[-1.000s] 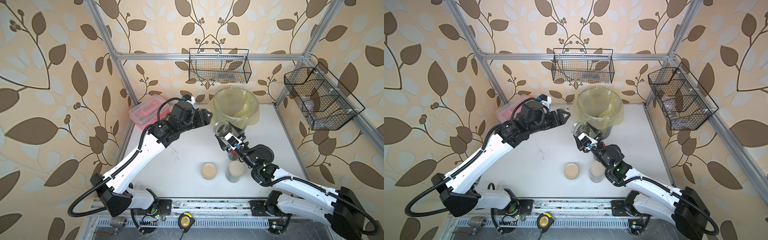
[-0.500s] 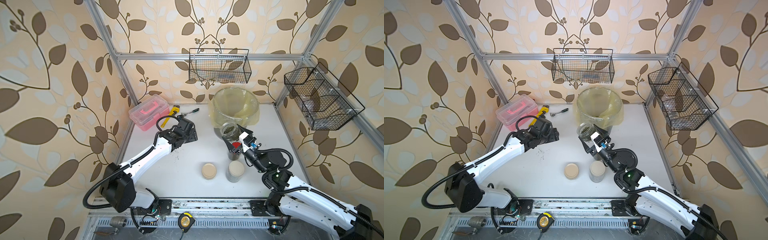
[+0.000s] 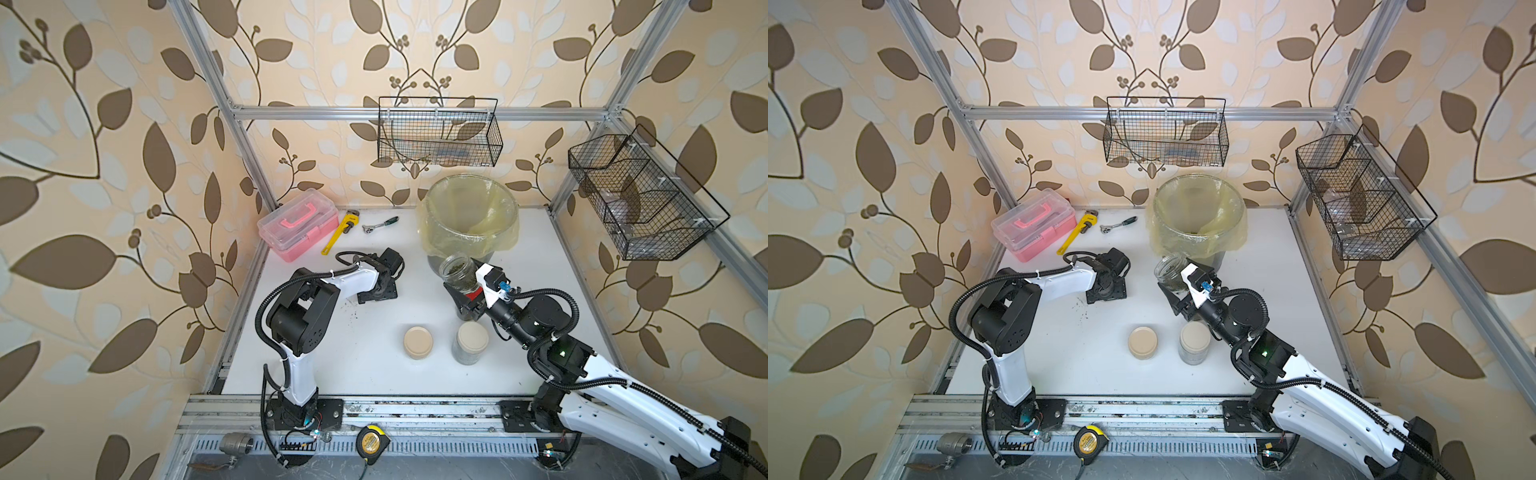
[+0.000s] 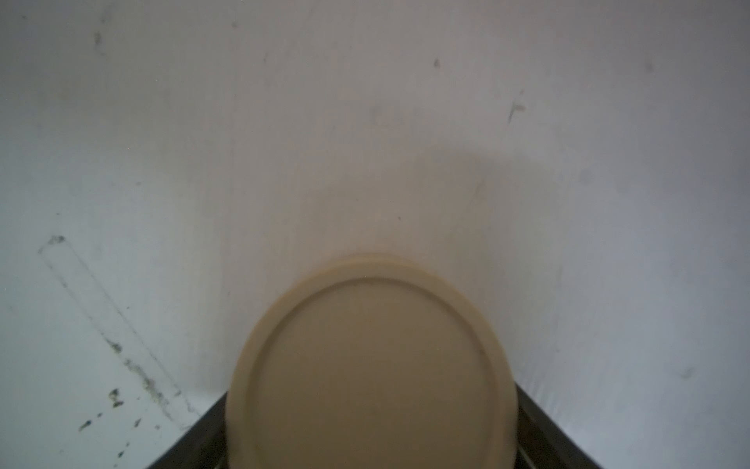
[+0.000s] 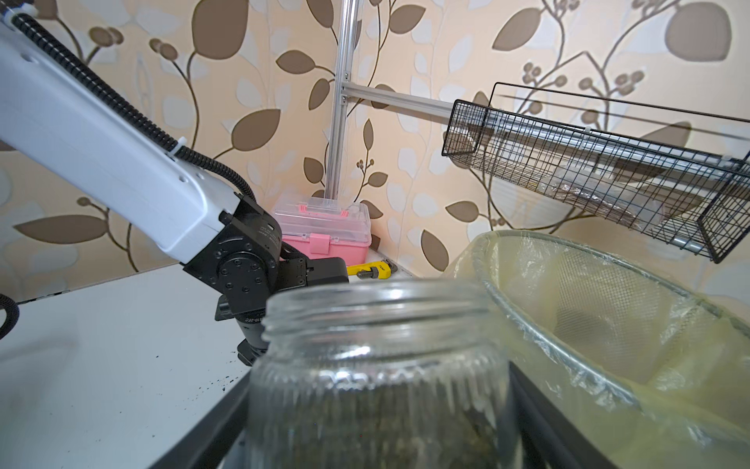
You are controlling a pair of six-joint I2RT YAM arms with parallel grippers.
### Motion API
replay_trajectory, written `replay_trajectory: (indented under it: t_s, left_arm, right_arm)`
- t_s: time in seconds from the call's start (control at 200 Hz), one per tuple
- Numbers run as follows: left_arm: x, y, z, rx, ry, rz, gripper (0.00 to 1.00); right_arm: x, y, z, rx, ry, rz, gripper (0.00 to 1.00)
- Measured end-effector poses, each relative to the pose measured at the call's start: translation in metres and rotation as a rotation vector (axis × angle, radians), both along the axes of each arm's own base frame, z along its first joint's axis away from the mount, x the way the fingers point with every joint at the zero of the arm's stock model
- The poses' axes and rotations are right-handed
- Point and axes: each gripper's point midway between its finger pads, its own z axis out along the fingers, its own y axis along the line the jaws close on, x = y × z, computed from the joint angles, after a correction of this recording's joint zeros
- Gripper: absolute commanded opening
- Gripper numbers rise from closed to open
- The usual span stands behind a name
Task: Empty moldy tea leaves from jars
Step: Place the lid at the center of the board, then adjust the jar.
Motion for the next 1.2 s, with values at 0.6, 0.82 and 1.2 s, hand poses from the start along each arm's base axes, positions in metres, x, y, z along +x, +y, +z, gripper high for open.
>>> replay_trajectory:
  t_s: [0.6, 0.82, 1.2]
  left_arm:
    - [0.003, -0.015, 0.007, -0.08, -0.017, -0.031, 0.99]
    - [0.0, -0.031, 0.119, -0.294, -0.255, -0.11, 0.99]
    - [-0.067, -0.082, 0.346, -0.823, -0.803, -0.45, 0.99]
  right_arm:
    - [0.005, -0.003, -0.004, -0.003, 0.019, -0.014, 0.25]
    - [0.012, -0.011, -0.004, 0.029, 0.041, -0.037, 0.25]
    - [0.01, -0.008, -0.002, 0.054, 0.052, -0.008, 0.25]
